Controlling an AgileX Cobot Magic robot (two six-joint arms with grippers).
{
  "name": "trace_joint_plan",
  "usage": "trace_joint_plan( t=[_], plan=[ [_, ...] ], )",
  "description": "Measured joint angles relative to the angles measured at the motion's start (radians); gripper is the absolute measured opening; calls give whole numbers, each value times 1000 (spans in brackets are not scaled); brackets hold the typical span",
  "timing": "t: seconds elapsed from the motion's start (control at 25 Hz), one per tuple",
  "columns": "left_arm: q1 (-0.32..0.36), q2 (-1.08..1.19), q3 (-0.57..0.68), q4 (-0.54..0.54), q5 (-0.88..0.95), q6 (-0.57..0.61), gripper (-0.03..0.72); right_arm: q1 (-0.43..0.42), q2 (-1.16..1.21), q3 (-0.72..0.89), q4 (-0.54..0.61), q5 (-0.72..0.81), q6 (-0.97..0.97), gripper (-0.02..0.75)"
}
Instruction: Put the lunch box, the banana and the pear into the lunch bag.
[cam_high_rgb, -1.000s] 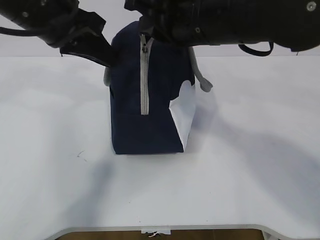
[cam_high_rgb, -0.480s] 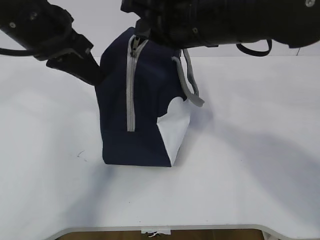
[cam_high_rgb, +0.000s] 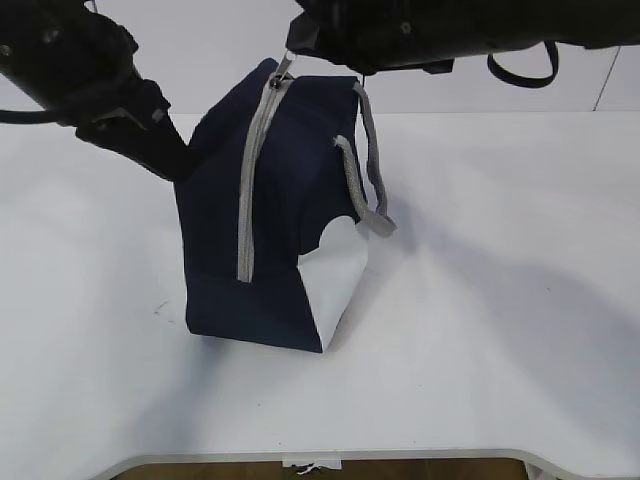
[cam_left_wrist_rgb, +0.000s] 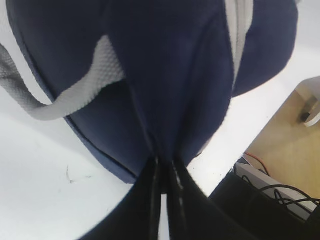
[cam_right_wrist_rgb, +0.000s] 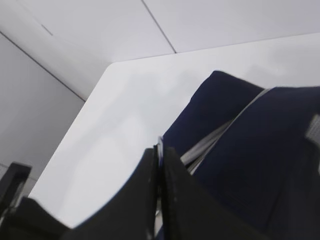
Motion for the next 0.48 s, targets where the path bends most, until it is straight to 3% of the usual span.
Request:
trace_joint_plan(
  t=[0.48],
  plan=[
    [0,-7,0,13,20,1,-6,-101,126,-137,1,50,0,1]
  ],
)
